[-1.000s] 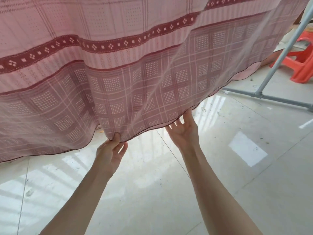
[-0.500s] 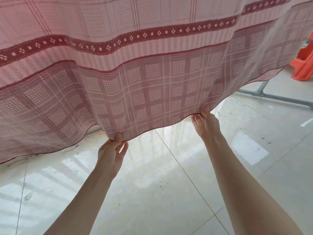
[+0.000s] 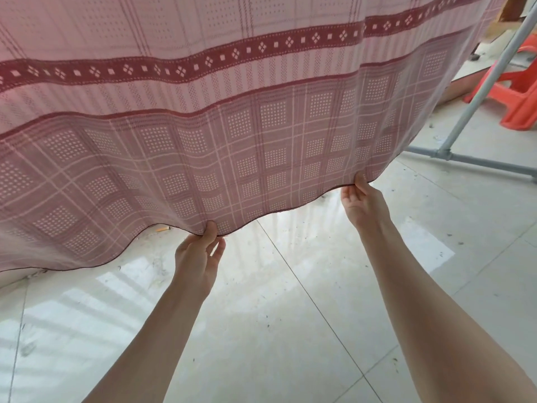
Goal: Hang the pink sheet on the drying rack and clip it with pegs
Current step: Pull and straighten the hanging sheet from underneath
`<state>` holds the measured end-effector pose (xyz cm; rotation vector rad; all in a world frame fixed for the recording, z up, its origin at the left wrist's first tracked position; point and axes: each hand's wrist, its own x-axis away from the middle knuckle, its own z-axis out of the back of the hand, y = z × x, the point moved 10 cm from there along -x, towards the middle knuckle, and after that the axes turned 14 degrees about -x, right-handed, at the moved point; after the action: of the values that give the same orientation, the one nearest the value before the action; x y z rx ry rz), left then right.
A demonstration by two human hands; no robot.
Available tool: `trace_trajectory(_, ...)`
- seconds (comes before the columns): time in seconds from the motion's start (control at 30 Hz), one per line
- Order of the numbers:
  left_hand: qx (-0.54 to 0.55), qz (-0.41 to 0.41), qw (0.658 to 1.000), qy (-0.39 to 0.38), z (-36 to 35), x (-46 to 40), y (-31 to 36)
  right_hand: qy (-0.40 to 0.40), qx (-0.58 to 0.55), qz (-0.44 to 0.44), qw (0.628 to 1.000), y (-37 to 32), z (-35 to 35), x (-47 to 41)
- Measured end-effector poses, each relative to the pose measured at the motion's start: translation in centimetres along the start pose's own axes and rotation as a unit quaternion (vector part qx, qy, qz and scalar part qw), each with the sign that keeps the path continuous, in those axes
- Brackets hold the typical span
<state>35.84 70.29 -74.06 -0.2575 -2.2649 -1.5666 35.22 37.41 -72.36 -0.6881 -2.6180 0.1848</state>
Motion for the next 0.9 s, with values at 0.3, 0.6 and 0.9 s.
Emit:
trace_trajectory(0.3, -0.004, 0.03, 0.997, 0.065, 1.1, -1.6, 1.3, 0.026, 0.024, -0.038, 0.999, 1.9, -0.6, 0.0)
trace_trajectory(0.6, -0.052, 0.097, 0.989, 0.096, 4.7, 1.3, 2.7, 0.128, 0.073, -0.051, 0.988, 3.5, 0.5, 5.1)
trace_trajectory(0.9, -0.105, 0.075, 0.992, 0.006, 4.6, 1.0, 4.0, 0.178, 0.211, -0.072, 0.958, 1.2, 2.3, 7.4)
